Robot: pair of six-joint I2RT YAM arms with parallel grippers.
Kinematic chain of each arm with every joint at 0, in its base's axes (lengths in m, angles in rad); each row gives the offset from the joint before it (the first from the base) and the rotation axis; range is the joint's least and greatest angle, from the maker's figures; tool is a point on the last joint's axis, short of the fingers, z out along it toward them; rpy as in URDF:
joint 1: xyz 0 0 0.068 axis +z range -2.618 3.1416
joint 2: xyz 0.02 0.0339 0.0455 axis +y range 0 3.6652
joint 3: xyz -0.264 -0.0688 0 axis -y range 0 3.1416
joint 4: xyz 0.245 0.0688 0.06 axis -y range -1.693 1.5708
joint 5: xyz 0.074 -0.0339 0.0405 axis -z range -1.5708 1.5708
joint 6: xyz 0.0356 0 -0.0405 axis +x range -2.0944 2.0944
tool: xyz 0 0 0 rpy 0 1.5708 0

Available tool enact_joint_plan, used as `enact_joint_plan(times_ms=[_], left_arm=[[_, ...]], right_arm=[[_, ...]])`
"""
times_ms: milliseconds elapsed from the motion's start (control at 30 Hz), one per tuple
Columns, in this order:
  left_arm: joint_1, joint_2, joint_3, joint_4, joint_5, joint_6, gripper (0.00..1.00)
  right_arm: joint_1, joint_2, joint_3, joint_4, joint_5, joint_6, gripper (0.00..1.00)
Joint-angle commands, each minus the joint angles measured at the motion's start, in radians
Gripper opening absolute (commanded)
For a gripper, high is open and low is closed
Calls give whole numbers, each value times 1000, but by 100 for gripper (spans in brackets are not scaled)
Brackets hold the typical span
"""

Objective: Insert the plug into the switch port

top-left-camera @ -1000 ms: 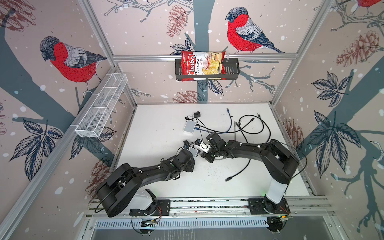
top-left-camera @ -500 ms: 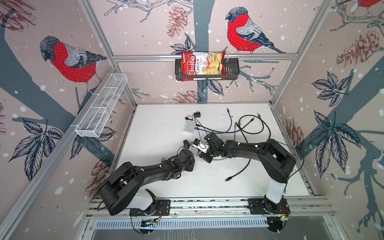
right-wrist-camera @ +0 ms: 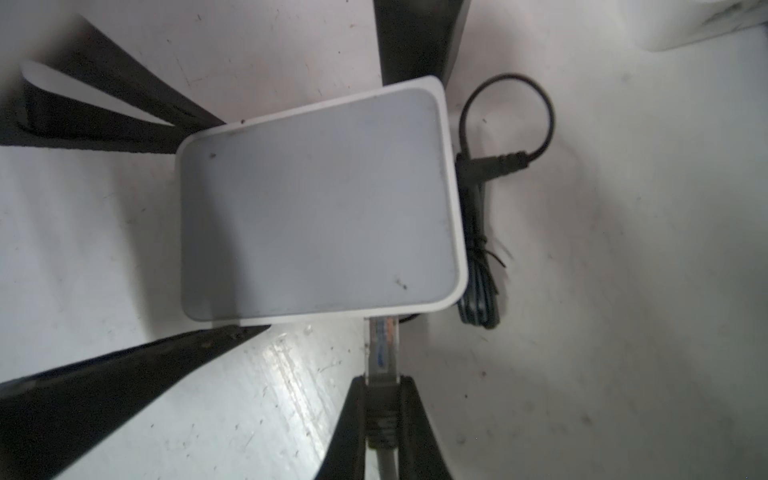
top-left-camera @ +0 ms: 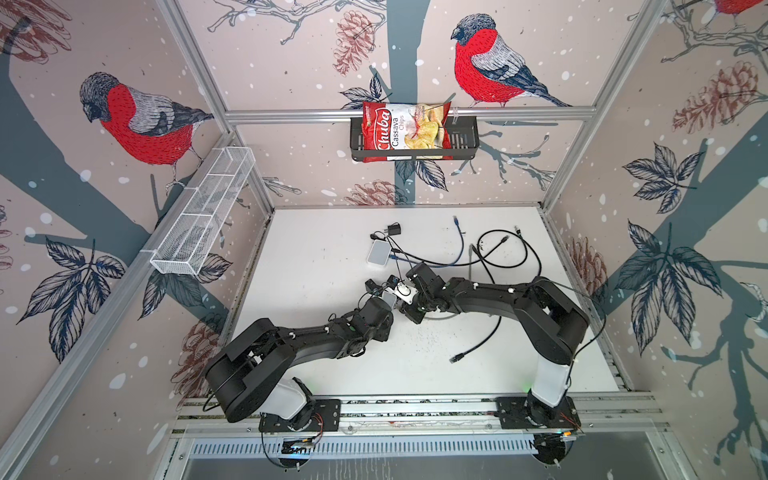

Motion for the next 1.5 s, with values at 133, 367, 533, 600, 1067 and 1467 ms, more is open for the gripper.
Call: enact_joint_plan(times_ms=[133,367,533,600,1067,1467], left_arm=[[-6,3,-4,-70,82,20,69],[-8,6,-2,-66,97,25,69],[-8,9,-5,-57,109,25,69],[-9,11,-7,-53,114,27,69],[-15,25,-1,-43,134,34,68],[-23,49,5,-36,178,52,65]], right_arm=[[3,11,25,35,84,-20,0],[28,23,44,23,96,-63,0],[47,22,53,17,83,-78,0],[50,19,55,23,92,-75,0],[64,16,79,27,46,-82,0],[82,-3,68,86,82,-75,0]])
